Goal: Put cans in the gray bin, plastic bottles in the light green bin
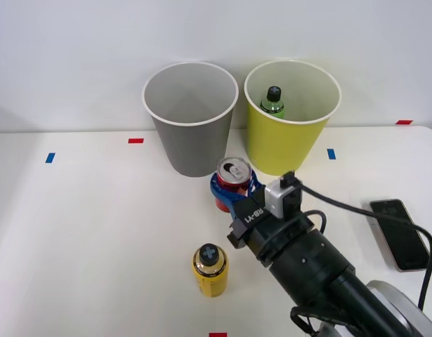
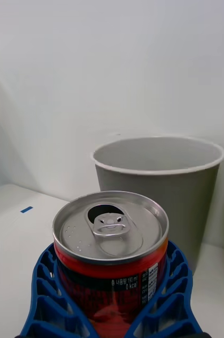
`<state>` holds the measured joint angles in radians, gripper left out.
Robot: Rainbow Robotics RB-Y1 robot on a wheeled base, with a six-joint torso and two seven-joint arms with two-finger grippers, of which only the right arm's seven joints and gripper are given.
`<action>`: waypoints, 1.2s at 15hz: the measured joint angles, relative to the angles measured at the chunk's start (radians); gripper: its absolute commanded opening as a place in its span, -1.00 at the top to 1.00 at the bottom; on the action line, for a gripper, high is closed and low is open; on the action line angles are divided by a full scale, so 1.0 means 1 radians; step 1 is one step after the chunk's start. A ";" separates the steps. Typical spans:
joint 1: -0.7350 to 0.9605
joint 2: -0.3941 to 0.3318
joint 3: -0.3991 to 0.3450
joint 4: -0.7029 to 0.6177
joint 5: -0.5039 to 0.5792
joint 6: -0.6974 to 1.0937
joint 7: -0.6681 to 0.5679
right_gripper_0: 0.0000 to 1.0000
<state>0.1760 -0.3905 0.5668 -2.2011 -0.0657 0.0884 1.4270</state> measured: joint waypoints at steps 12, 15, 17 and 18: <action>-0.424 0.117 -0.107 0.001 -0.075 0.372 -0.149 1.00; -0.549 0.148 -0.126 0.185 -0.075 0.340 -0.161 1.00; -0.643 0.176 -0.136 0.304 -0.076 0.315 -0.168 1.00; -0.690 0.188 -0.140 0.361 -0.076 0.311 -0.171 1.00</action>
<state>-0.5140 -0.2028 0.4265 -1.8399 -0.1421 0.3994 1.2557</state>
